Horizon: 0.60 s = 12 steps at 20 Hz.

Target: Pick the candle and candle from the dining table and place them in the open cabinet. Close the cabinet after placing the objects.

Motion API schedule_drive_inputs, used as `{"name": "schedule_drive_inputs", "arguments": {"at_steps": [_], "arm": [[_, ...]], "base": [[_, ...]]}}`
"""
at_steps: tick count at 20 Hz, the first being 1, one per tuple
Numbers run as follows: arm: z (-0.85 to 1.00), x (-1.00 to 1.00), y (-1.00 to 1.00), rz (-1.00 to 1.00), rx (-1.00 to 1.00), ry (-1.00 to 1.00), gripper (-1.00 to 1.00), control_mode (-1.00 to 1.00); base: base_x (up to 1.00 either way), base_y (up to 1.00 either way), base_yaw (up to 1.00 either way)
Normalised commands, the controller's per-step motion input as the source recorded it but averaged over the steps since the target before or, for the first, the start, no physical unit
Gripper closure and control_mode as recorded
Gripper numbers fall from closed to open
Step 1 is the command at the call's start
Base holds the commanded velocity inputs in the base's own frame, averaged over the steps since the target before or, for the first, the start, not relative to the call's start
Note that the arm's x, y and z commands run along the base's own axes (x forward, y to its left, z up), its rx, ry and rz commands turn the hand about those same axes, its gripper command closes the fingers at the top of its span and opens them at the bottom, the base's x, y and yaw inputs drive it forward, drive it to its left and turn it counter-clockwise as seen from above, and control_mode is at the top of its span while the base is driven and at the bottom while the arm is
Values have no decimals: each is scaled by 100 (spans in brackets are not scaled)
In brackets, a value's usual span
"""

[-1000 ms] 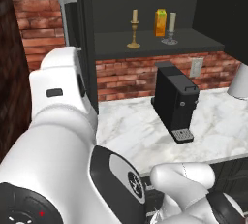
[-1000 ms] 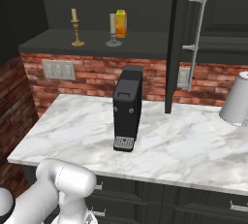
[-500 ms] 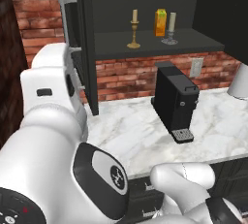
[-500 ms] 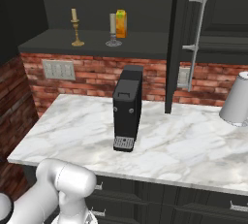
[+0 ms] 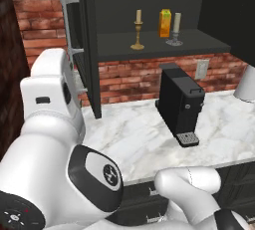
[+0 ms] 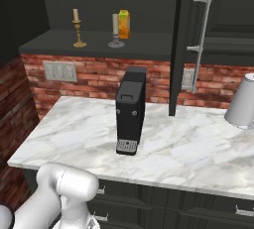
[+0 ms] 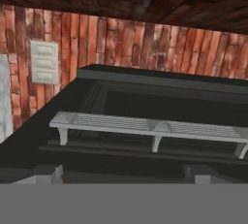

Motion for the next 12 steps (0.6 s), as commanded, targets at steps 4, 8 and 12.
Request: {"name": "schedule_drive_inputs", "arguments": {"at_steps": [4, 8, 12], "arm": [[-1, 26, 0, 0, 0, -3, -100, -100], [0, 27, 0, 0, 0, -2, -100, -100], [-4, 25, 4, 0, 0, -2, -100, -100]], "base": [[0, 0, 0], [0, 0, 0], [0, 0, 0]]}}
